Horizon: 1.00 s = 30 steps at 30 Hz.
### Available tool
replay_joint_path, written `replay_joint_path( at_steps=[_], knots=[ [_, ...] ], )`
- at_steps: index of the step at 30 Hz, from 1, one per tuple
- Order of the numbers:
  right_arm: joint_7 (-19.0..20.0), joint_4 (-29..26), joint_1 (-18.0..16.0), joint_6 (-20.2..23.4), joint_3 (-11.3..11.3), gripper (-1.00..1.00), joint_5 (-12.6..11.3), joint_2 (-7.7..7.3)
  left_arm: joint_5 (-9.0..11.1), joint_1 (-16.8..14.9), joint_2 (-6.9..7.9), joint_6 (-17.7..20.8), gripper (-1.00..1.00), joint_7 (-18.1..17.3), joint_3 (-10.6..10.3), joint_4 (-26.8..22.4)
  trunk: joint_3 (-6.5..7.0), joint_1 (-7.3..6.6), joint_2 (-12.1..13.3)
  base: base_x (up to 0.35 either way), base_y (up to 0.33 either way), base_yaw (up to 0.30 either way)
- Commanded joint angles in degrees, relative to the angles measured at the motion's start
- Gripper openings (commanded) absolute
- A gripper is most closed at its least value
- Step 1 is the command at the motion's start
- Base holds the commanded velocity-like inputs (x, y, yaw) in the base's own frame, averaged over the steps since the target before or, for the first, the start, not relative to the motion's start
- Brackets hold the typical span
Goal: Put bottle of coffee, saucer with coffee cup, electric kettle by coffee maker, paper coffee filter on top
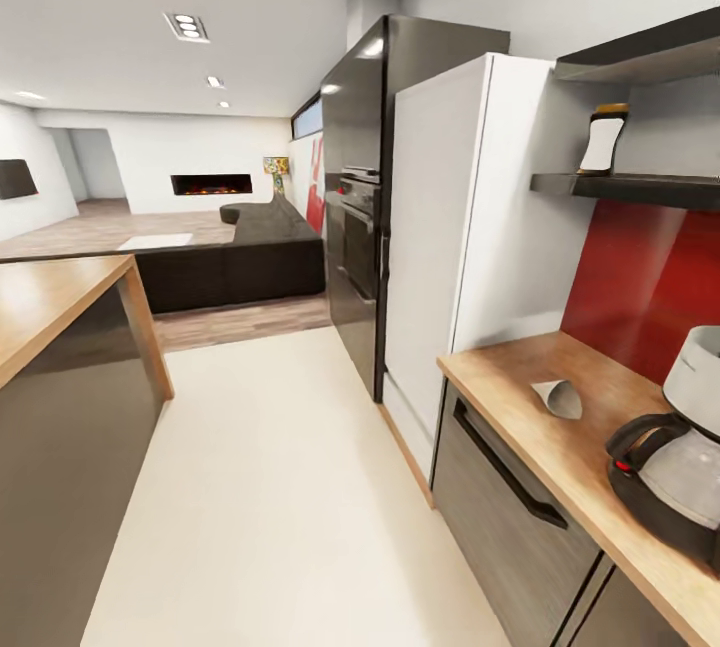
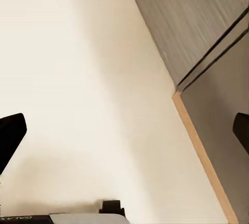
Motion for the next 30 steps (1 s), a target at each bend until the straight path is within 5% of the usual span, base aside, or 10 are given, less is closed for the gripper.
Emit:
replay_joint_path(
  at_steps=[1,9,30],
  knots=[
    [0.03,0.06,-0.03,-0.19,-0.12,1.00,0.07,0.02,0.13,0.00,-0.01,-0.18,1.00,-0.02,0.11,0.05,-0.02,0.05,-0.03,0.304,0.205,-0.261],
    [0.03,0.06,-0.03,-0.19,-0.09,1.00,0.09,0.02,0.15,0.00,-0.01,-0.18,1.00,-0.02,0.12,0.05,-0.02,0.05,-0.03,0.295,0.220,-0.242],
    [0.03,0.06,-0.03,-0.19,-0.06,1.00,0.15,0.02,0.19,0.00,-0.13,-0.18,1.00,-0.02,0.04,0.05,-0.02,0.05,-0.03,0.233,0.190,-0.078]
  ],
)
